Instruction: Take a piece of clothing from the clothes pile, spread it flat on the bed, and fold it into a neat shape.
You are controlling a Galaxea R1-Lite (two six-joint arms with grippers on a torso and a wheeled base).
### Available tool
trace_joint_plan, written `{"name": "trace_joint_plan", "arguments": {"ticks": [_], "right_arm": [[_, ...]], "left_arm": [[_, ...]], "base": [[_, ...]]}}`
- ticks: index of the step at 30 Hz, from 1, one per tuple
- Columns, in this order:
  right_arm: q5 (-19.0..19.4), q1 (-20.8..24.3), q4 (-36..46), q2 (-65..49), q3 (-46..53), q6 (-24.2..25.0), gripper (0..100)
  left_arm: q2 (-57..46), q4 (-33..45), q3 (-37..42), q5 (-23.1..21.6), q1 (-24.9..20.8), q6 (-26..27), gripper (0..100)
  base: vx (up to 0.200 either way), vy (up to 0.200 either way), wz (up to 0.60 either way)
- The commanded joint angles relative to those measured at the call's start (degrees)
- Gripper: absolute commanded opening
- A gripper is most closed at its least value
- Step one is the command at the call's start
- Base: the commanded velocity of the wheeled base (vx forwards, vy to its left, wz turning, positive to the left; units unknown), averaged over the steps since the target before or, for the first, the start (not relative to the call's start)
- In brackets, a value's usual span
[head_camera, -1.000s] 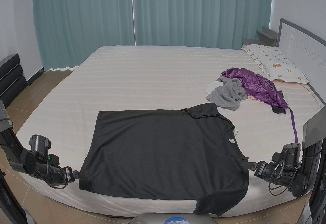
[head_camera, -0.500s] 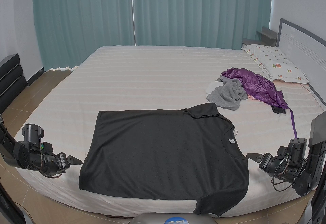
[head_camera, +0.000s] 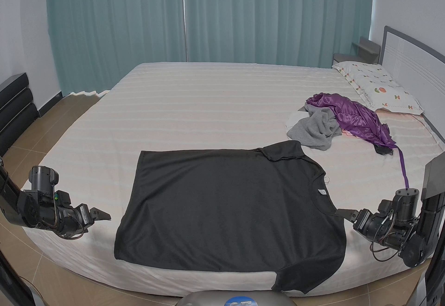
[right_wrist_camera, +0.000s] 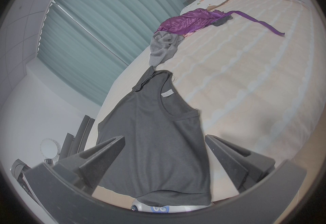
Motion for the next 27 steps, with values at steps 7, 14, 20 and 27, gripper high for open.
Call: {"name": "trace_joint_plan", "arguments": {"ticks": [7,14,20,27], "right_arm": [[0.01,0.08,-0.87,0.14,0.04,0.0,100],[0.1,0.17,-0.87,0.31,0.04,0.0,100],[0.1,0.52,-0.87,0.58,0.04,0.09,100],[0.1,0.61,-0.87,0.84,0.04,0.09,100]], "left_arm": [[0.93,-1.12,0.75,-0.04,-1.59,-0.9,100],[1.81,-3.59,-0.65,-0.04,-4.23,-9.95,100],[2.07,-4.02,-1.53,0.14,-4.67,-12.32,100],[2.34,-4.02,-1.44,0.05,-4.93,-12.32,100]], "base": [[0.0,0.0,0.0],[0.0,0.0,0.0],[0.0,0.0,0.0],[0.171,0.0,0.0]]}}
